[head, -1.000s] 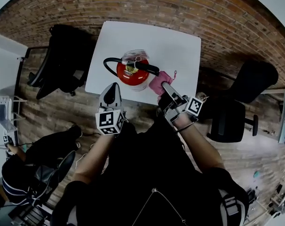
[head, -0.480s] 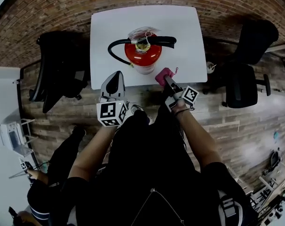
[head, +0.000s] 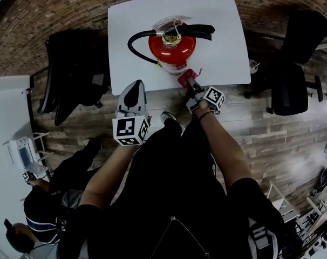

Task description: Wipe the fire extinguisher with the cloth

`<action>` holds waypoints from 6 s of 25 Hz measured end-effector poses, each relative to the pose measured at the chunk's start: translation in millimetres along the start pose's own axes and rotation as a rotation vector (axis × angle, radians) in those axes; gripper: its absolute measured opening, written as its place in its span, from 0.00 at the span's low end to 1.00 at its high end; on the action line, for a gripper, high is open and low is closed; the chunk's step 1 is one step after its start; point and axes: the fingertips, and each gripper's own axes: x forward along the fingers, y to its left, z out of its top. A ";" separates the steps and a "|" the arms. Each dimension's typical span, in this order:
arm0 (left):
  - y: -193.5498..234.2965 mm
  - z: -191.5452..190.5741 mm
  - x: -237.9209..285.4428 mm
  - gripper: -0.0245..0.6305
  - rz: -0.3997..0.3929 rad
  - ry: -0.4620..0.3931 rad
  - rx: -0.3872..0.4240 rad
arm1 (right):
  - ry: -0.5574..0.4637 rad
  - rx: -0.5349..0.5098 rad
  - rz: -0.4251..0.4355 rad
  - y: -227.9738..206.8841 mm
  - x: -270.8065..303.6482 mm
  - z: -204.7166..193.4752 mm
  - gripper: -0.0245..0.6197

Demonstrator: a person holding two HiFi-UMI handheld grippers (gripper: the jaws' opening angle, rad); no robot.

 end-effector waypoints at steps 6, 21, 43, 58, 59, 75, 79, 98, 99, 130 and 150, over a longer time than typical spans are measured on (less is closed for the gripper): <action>17.2 -13.3 -19.6 0.08 0.028 0.019 0.014 | -0.048 -0.020 -0.088 -26.4 7.7 -6.6 0.20; 30.0 -17.4 -39.0 0.08 0.061 0.018 -0.001 | -0.110 0.002 -0.090 -29.8 23.0 -9.1 0.20; 18.4 -4.3 -26.0 0.08 0.055 -0.012 -0.040 | -0.063 0.009 0.009 29.3 10.5 -13.7 0.20; 7.9 2.1 -20.8 0.08 0.035 -0.019 -0.033 | -0.080 0.025 0.057 65.3 0.0 -13.9 0.20; 7.4 2.5 -20.6 0.08 0.033 -0.021 -0.033 | -0.082 0.027 0.061 67.7 -0.8 -13.8 0.20; 12.8 -0.3 -23.2 0.08 0.027 -0.017 -0.034 | -0.116 0.036 0.119 112.3 -14.0 -16.1 0.20; 15.5 2.0 -22.7 0.08 0.029 -0.020 -0.031 | -0.125 0.033 0.124 122.6 -17.2 -16.3 0.20; 25.8 10.1 -25.5 0.08 0.026 -0.041 -0.037 | -0.146 0.009 0.229 181.5 -34.4 -18.9 0.20; 25.3 10.5 -25.6 0.08 0.024 -0.043 -0.037 | -0.147 0.010 0.235 184.5 -35.6 -19.0 0.20; 16.3 7.8 -35.1 0.08 -0.017 -0.049 -0.051 | -0.196 0.028 0.389 276.6 -64.9 -20.8 0.20; 23.6 5.6 -48.3 0.08 -0.005 -0.062 -0.068 | -0.192 0.007 0.497 330.8 -80.8 -25.5 0.20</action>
